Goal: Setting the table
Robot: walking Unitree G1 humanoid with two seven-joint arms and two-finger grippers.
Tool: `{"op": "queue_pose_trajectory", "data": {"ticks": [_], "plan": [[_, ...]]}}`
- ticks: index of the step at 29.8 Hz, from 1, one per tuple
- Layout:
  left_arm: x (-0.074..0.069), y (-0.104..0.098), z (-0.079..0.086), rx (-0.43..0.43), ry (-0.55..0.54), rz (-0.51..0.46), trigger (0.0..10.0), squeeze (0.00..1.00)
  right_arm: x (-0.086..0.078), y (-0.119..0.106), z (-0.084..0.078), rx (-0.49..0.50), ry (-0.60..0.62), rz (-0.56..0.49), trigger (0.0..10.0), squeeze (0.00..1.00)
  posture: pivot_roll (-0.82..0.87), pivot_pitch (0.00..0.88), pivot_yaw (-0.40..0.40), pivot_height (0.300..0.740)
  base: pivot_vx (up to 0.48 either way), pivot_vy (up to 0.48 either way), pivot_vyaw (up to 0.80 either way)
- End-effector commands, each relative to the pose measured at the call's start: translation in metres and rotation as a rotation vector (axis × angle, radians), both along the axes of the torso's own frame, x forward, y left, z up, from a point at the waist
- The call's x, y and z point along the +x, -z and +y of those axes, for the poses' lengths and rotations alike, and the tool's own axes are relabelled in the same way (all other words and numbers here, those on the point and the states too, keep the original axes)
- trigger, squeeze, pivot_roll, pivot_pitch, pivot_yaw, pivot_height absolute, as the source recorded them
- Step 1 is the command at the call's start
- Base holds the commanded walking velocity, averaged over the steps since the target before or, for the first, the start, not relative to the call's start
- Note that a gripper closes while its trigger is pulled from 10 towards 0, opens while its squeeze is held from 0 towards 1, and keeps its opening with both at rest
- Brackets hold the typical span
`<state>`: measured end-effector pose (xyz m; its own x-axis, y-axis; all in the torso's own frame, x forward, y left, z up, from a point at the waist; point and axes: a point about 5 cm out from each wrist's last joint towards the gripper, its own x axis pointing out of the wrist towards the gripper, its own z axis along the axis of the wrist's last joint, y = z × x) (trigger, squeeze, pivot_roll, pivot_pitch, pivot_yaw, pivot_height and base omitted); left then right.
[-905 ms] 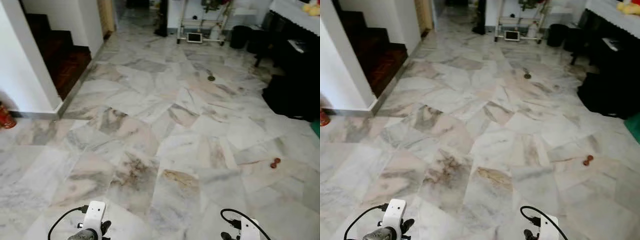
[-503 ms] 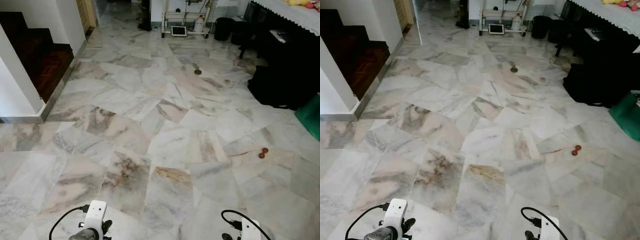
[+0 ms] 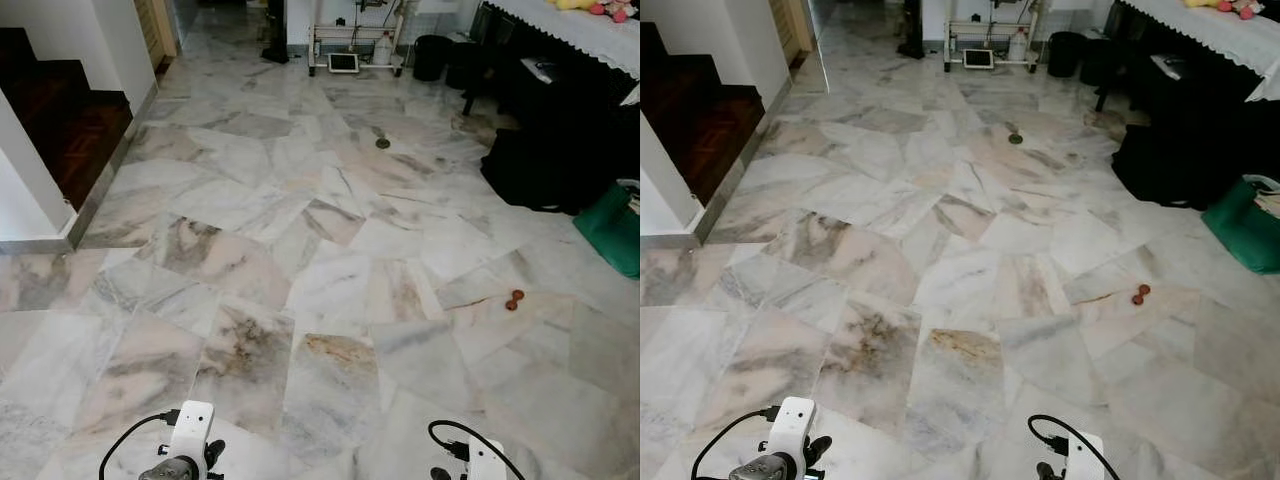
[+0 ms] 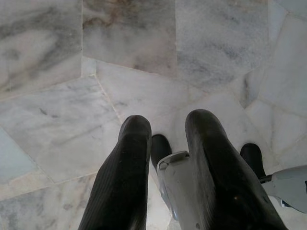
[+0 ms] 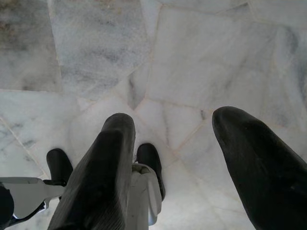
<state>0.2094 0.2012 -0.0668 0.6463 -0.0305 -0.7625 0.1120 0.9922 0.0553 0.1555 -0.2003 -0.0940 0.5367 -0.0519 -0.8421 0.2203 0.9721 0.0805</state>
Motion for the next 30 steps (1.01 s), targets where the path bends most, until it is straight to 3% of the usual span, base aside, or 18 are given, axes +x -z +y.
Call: {"op": "queue_pose_trajectory", "data": {"ticks": [1,30], "plan": [[-0.0003,0.0004,-0.0001,0.002,-0.011,0.001,10.0,0.00,-0.0023,0.0018,0.0042,0.002,-0.006,0.018,10.0,0.00,0.08,0.000,-0.042,0.740,0.000,0.000,-0.66],[0.0006,0.0007,-0.0032,0.007,-0.015,0.005,10.0,0.00,-0.0022,0.0007,-0.0032,-0.024,-0.010,0.021,10.0,0.00,0.08,0.000,-0.056,0.740,0.000,0.000,-0.65]]}}
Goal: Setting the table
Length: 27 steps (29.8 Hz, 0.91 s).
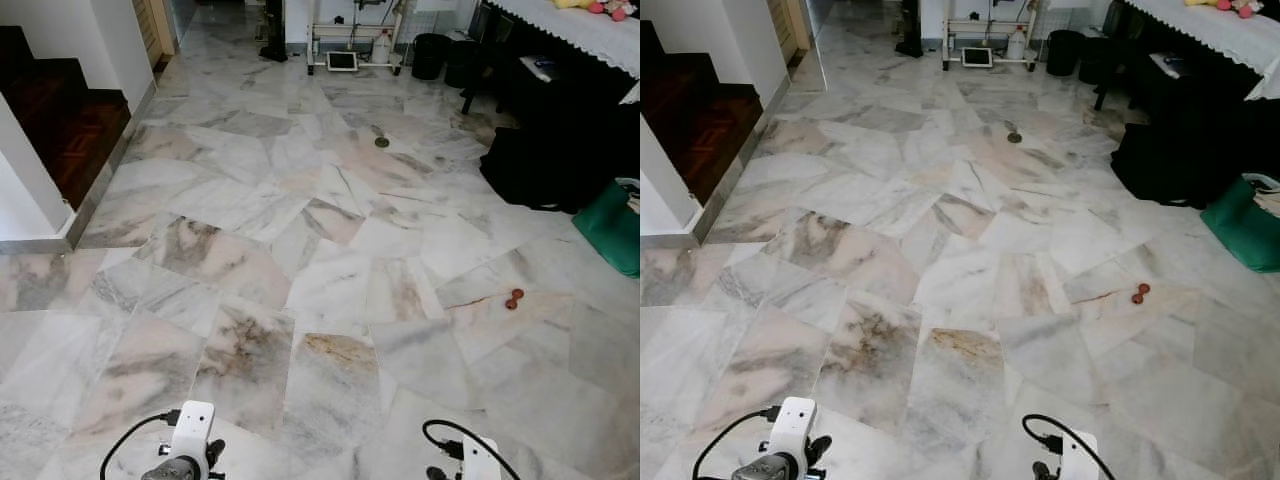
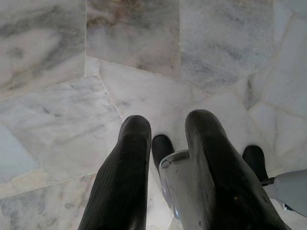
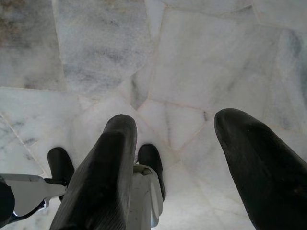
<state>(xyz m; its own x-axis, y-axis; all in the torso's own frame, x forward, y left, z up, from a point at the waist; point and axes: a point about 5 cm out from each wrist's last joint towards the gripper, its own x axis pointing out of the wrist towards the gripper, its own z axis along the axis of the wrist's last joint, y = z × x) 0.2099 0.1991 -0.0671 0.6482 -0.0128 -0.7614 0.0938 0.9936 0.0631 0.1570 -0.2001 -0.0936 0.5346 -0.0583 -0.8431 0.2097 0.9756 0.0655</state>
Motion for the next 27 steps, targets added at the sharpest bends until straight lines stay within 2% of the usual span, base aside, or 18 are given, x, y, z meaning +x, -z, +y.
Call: {"op": "queue_pose_trajectory", "data": {"ticks": [1,3,8,27], "plan": [[0.0001,0.0004,-0.0011,-0.001,0.003,0.007,10.0,0.00,-0.0036,0.0011,-0.0033,-0.009,0.001,0.018,10.0,0.00,0.08,0.000,-0.056,0.740,0.000,0.000,-0.65],[0.0005,0.0001,-0.0014,0.009,0.017,0.004,10.0,0.00,-0.0038,0.0011,-0.0036,-0.011,0.001,0.018,10.0,0.00,0.08,0.000,-0.056,0.740,0.000,0.000,-0.65],[0.0003,0.0004,-0.0026,0.008,0.025,0.007,10.0,0.00,-0.0044,0.0013,-0.0038,-0.013,-0.005,0.018,10.0,0.00,0.07,0.000,-0.055,0.740,0.000,-0.454,-0.65],[0.0016,0.0000,-0.0063,-0.021,0.015,-0.002,10.0,0.00,-0.0059,0.0015,-0.0058,-0.021,-0.015,0.024,10.0,0.00,0.08,0.000,-0.058,0.740,0.000,0.000,-0.65]]}}
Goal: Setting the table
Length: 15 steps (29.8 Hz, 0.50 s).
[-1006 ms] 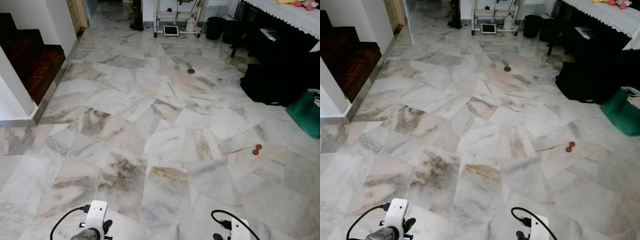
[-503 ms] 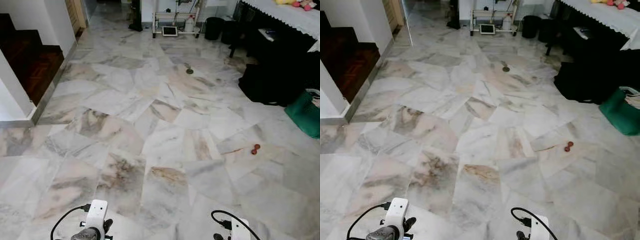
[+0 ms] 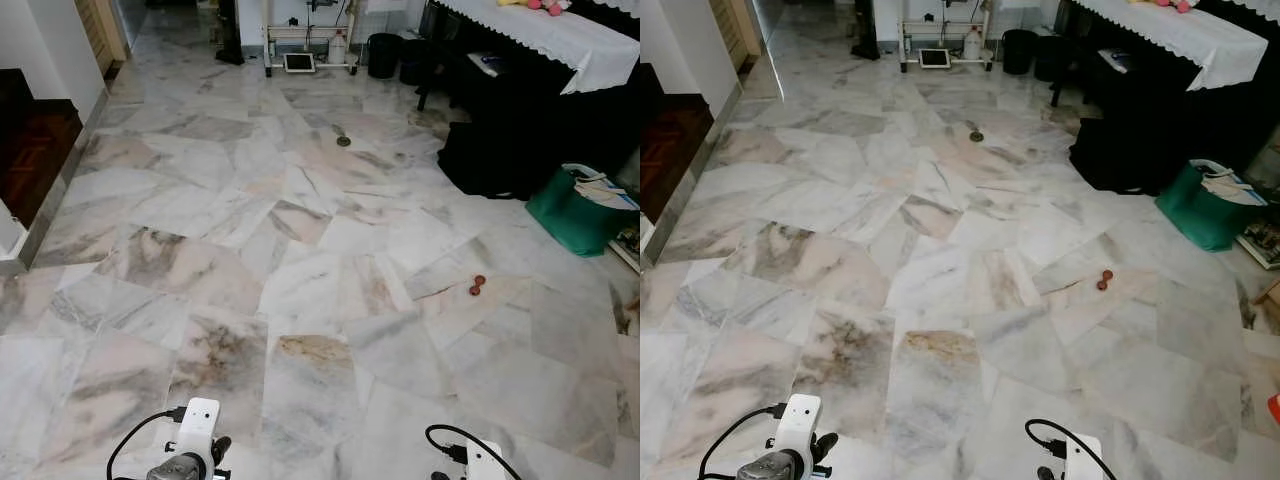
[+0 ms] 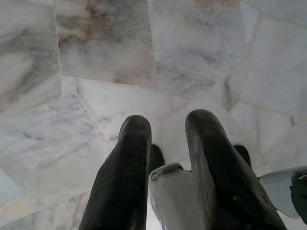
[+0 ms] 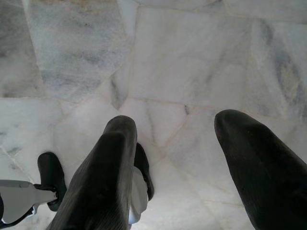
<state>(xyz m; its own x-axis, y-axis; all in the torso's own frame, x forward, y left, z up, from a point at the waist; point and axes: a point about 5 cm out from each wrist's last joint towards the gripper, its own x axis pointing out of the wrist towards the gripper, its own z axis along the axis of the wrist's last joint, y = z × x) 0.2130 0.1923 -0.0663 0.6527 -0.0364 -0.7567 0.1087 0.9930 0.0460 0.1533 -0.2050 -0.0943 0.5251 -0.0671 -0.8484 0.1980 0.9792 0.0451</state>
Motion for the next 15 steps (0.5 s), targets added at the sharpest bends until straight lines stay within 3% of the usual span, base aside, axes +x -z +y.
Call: {"op": "queue_pose_trajectory", "data": {"ticks": [1,12,15], "plan": [[-0.0016,0.0008,0.0004,-0.001,0.004,0.005,10.0,0.00,-0.0023,0.0009,-0.0009,-0.003,-0.003,0.012,10.0,0.00,0.08,0.000,-0.058,0.740,0.000,0.000,-0.65],[0.0004,-0.0004,-0.0010,0.003,0.027,-0.005,10.0,0.00,-0.0023,0.0006,-0.0028,-0.010,-0.004,0.013,10.0,0.00,0.08,0.000,-0.062,0.740,0.000,0.000,-0.65],[0.0005,-0.0004,-0.0004,0.024,0.036,-0.005,10.0,0.00,-0.0023,0.0005,-0.0029,-0.012,-0.004,0.013,10.0,0.00,0.08,0.000,-0.062,0.740,0.000,-0.255,-0.65]]}}
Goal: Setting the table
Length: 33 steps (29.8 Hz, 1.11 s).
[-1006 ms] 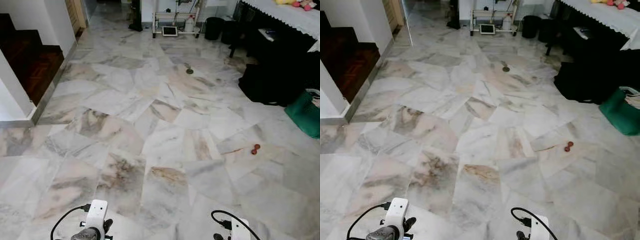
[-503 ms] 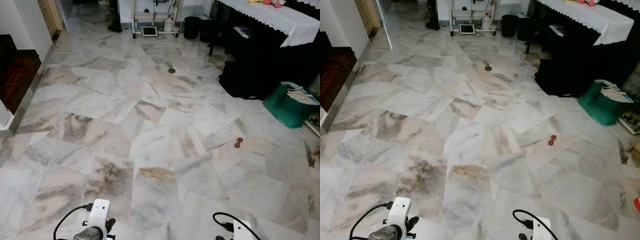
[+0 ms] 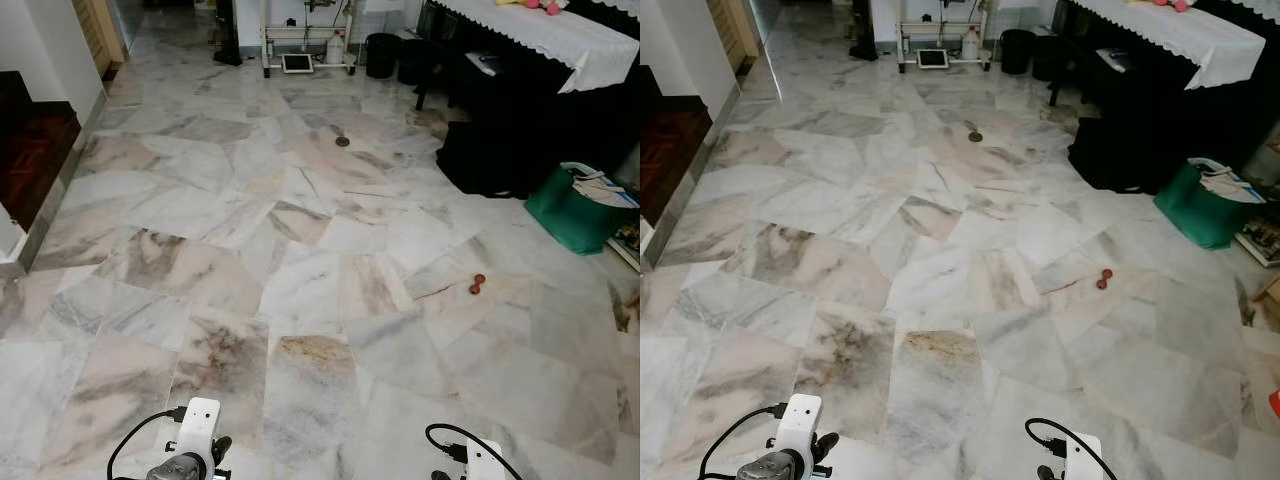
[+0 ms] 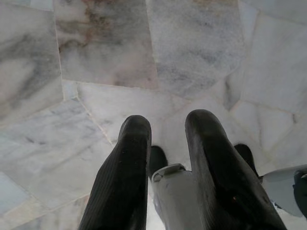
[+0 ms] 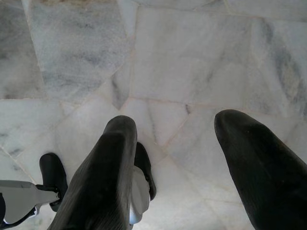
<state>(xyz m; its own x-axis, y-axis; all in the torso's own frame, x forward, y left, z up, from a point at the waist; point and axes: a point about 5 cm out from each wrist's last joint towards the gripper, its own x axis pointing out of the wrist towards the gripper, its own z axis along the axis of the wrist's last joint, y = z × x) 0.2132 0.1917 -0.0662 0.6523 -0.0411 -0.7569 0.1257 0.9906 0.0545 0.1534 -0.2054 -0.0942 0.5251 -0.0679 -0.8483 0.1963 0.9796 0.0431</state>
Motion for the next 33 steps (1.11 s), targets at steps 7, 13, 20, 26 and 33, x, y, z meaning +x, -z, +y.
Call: {"op": "queue_pose_trajectory", "data": {"ticks": [7,13,20,26,33], "plan": [[0.0001,0.0000,-0.0004,0.005,0.000,-0.004,10.0,0.00,-0.0015,0.0003,-0.0025,-0.010,-0.008,0.011,10.0,0.00,0.08,0.000,-0.061,0.740,0.000,-0.114,-0.65],[0.0014,-0.0009,-0.0020,-0.002,0.015,-0.015,10.0,0.00,-0.0010,0.0002,-0.0019,-0.008,-0.012,0.010,10.0,0.00,0.08,0.000,-0.059,0.740,0.000,0.000,-0.65],[0.0039,-0.0024,-0.0023,0.005,0.012,-0.028,10.0,0.00,-0.0007,0.0001,-0.0019,-0.007,-0.015,0.008,10.0,0.00,0.08,0.000,-0.061,0.740,0.000,-0.226,-0.65],[0.0046,-0.0029,-0.0026,0.016,0.027,-0.031,10.0,0.00,-0.0007,0.0000,-0.0021,-0.006,-0.015,0.007,10.0,0.00,0.08,0.000,-0.061,0.740,0.000,0.000,-0.66],[0.0048,-0.0031,-0.0025,0.020,0.028,-0.034,10.0,0.00,-0.0006,0.0000,-0.0021,-0.006,-0.016,0.007,10.0,0.00,0.08,0.000,-0.061,0.740,0.000,0.000,-0.66]]}}
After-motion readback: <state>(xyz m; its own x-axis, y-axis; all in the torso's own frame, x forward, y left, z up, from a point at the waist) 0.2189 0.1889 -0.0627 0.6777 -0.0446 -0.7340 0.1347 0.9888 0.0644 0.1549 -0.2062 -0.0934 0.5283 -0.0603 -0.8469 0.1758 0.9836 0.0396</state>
